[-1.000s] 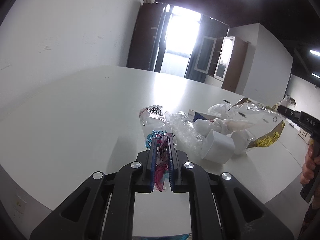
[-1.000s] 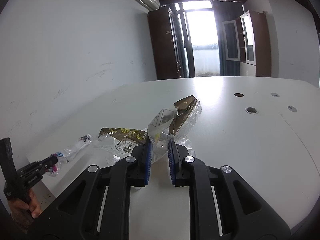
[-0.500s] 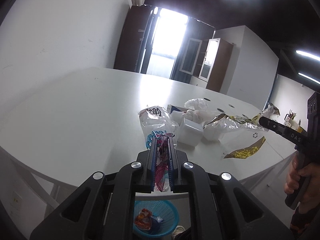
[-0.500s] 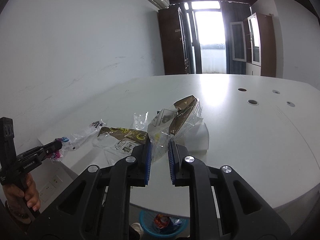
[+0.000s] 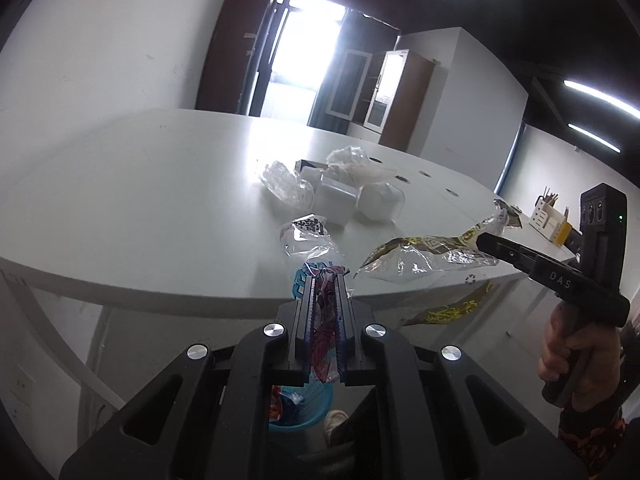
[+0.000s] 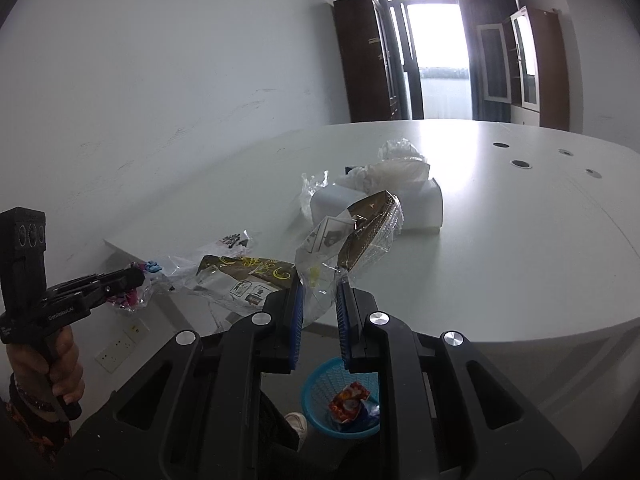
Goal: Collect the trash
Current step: 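Carry both held wrappers down over the blue wastebasket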
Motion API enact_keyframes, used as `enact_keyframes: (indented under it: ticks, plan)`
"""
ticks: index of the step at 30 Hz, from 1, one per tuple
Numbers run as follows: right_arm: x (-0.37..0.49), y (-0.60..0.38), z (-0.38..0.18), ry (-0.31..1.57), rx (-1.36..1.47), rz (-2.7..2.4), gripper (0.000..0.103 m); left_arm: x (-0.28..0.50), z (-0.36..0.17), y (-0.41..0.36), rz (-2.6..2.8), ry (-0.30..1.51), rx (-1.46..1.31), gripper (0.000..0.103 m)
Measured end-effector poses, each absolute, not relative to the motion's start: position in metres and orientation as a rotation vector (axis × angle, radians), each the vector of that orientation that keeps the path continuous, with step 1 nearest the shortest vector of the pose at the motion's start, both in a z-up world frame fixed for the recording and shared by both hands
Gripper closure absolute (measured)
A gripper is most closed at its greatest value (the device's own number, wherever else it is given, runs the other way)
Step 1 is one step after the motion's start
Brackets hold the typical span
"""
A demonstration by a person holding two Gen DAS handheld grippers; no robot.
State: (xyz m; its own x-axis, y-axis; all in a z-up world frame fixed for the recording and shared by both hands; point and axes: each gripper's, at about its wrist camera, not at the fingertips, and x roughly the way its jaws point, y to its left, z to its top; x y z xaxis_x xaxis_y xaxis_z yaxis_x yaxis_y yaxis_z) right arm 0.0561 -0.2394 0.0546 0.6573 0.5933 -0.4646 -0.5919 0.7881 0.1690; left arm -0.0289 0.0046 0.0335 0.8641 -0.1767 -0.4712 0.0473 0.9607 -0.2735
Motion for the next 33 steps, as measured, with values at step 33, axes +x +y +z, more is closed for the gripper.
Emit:
enact_keyframes:
  ticks: [33]
  plan:
    - [0.063,-0.254,-0.1,0.862,-0.047,0.588,0.089,-0.033,-0.1,-0.017,-0.176,0.885,-0.301,0.097]
